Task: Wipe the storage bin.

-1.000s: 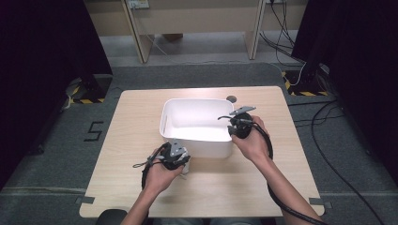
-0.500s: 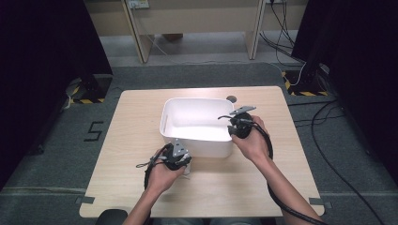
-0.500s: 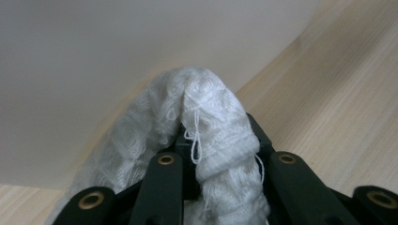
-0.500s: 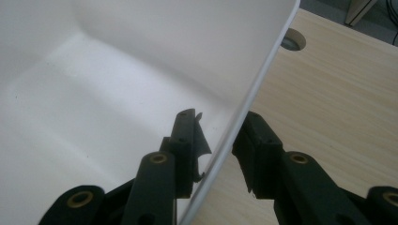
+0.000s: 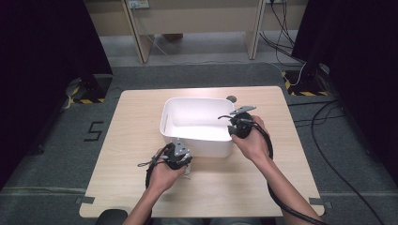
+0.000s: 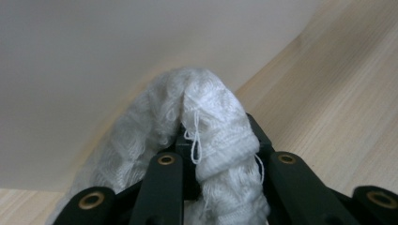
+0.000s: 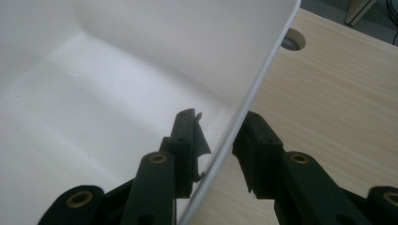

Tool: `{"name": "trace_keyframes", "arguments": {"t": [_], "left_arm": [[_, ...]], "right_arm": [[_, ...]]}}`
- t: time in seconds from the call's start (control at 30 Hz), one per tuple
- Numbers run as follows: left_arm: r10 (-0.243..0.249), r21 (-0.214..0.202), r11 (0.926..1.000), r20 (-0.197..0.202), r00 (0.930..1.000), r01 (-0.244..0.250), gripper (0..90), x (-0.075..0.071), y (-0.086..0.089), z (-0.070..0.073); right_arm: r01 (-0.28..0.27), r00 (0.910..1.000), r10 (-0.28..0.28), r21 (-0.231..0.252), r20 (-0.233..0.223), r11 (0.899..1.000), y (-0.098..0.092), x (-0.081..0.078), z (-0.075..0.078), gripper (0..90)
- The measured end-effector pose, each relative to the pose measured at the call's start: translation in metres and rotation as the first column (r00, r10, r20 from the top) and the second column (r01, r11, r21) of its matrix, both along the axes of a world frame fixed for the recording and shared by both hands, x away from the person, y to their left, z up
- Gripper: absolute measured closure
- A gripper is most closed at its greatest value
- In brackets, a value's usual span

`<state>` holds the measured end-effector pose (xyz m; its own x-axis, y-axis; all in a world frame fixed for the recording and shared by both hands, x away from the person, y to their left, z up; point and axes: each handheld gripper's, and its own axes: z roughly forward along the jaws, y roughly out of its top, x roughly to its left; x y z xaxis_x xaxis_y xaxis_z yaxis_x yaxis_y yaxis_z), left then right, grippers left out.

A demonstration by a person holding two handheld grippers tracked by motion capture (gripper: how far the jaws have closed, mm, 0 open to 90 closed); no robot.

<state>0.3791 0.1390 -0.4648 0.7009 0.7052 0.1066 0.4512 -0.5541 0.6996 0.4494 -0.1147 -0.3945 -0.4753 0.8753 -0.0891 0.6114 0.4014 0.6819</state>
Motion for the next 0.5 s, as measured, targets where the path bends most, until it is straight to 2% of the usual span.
{"name": "trace_keyframes", "arguments": {"t": [0.5], "left_arm": [[-0.001,-0.025,0.9997,0.012,0.9999,0.002,74.3,-0.003,-0.003,0.01]], "right_arm": [[-0.003,1.0,0.003,-0.001,0.0,1.0,0.0,0.0,0.0,68.9]]}}
